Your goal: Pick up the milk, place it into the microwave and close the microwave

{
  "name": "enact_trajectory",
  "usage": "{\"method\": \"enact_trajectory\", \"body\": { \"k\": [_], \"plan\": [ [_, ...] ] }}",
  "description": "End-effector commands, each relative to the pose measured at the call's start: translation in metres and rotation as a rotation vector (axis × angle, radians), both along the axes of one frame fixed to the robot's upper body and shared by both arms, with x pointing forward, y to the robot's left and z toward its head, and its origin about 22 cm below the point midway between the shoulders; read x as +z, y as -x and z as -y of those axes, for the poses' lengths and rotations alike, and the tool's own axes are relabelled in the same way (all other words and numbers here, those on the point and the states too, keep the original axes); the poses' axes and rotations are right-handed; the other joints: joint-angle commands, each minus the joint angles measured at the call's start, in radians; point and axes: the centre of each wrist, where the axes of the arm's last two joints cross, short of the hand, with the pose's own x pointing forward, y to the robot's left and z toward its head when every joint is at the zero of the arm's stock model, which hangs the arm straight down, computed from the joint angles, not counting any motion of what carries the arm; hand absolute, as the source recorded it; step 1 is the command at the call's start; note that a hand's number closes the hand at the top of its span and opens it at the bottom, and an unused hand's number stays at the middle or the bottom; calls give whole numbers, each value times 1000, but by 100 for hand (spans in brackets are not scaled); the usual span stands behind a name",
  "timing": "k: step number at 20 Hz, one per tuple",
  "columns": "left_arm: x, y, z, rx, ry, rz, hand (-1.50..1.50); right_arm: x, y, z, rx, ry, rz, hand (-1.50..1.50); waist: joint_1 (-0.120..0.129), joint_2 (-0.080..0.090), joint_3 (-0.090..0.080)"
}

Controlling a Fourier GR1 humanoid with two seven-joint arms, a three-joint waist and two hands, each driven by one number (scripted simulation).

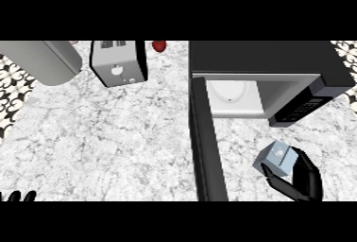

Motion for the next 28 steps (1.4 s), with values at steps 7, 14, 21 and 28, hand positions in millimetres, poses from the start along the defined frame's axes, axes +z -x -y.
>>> {"method": "enact_trajectory", "body": {
  "k": [7, 14, 21, 28],
  "plan": [
    [15, 2, -4, -15, 8, -7, -150, 27, -19, 17, -16, 16, 97, 150, 1, 0, 0],
    [4, 4, -9, -34, 13, 0, -150, 37, -29, 58, 227, -17, 102, 150, 5, 0, 0],
    [3, 4, -7, -15, 40, 1, -150, 69, -21, 36, 333, -81, 120, 150, -8, -2, -1],
    [-11, 9, -22, -18, 34, -8, -150, 111, -58, -10, 278, 40, 145, 150, 3, -1, -1]
  ]
}}
